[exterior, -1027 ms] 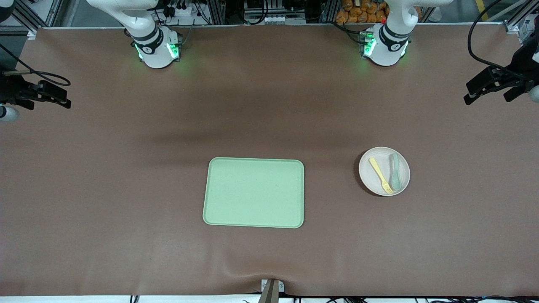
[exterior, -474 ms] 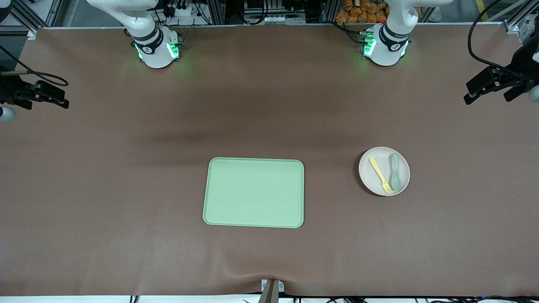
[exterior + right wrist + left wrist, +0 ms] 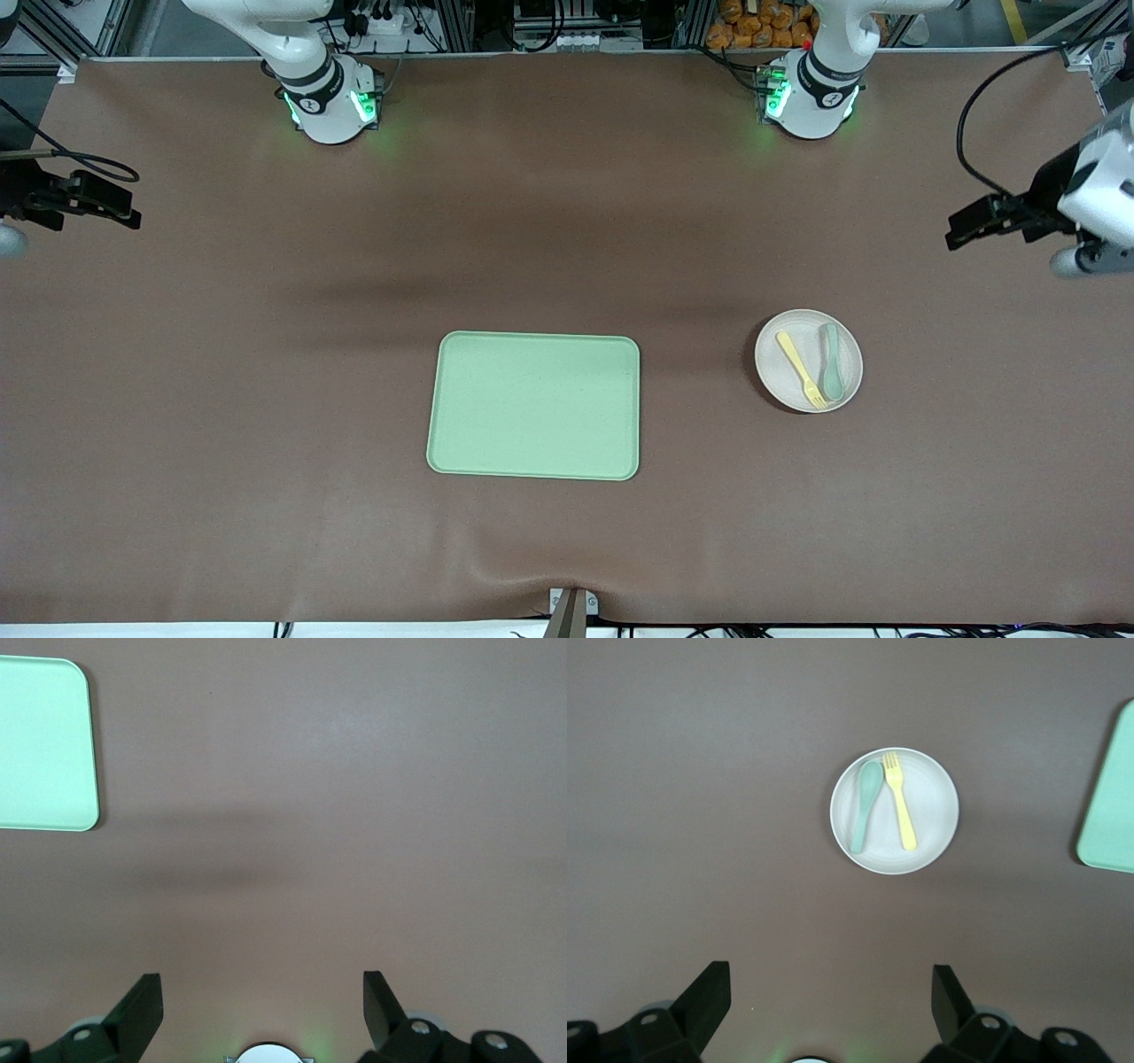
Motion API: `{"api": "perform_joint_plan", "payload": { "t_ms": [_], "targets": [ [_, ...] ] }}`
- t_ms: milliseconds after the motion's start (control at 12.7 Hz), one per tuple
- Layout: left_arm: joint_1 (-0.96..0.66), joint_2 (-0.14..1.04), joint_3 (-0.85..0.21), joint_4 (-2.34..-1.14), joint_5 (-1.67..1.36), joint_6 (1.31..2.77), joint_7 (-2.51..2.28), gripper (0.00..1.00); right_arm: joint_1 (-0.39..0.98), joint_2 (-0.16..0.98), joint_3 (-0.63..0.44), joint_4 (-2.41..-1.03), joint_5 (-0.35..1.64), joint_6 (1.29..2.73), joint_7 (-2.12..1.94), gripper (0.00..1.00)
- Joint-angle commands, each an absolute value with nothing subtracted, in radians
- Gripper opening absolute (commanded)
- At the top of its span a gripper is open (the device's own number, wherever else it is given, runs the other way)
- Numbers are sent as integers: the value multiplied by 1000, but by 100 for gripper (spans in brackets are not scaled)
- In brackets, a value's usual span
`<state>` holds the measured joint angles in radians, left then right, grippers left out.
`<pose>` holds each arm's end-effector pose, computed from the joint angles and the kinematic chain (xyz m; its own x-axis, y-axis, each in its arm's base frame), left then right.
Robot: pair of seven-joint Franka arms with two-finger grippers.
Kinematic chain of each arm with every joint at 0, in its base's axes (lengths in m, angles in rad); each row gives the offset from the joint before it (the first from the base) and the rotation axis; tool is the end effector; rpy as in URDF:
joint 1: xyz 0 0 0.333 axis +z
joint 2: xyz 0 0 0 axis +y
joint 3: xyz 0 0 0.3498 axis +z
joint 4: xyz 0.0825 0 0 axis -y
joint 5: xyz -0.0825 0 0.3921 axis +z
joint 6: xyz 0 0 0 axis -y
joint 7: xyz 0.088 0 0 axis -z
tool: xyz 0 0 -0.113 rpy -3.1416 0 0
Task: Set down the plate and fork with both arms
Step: 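Reach the left gripper to the rim of the white plate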
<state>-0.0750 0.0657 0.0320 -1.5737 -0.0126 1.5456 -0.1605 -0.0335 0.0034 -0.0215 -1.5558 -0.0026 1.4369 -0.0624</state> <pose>0.5785 -0.0270 0.6113 0.9886 0.1172 -0.0941 0.1173 -0.9931 -0.0046 0.5475 -0.0304 0.6467 0.9925 0.0075 -0.1219 0.0069 -1.0000 -0.0049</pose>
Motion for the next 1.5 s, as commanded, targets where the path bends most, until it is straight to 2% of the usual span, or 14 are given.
{"api": "perform_joint_plan", "payload": {
  "t_ms": [0,395,711,948,1265,1423],
  "targets": [
    [-34,77,26,-1662,8,1656,-149,100,-45,-3,-11,-1557,-17,1434,-51,100],
    [-12,83,26,-1942,6,2016,-152,100,-37,-2,-8,-1555,-15,1445,-49,100],
    [11,126,25,-2104,2,2265,-153,100,-43,-2,-9,-1557,-11,1442,-49,100],
    [11,156,20,-2157,-8,2333,-153,100,-43,-2,-9,-1557,-11,1442,-49,100],
    [14,242,20,-2246,-9,2558,-155,100,-41,-2,-9,-1557,-11,1442,-49,100],
    [29,282,18,-2246,-24,2598,-156,88,-41,-2,-9,-1557,-11,1442,-49,100]
  ]
}}
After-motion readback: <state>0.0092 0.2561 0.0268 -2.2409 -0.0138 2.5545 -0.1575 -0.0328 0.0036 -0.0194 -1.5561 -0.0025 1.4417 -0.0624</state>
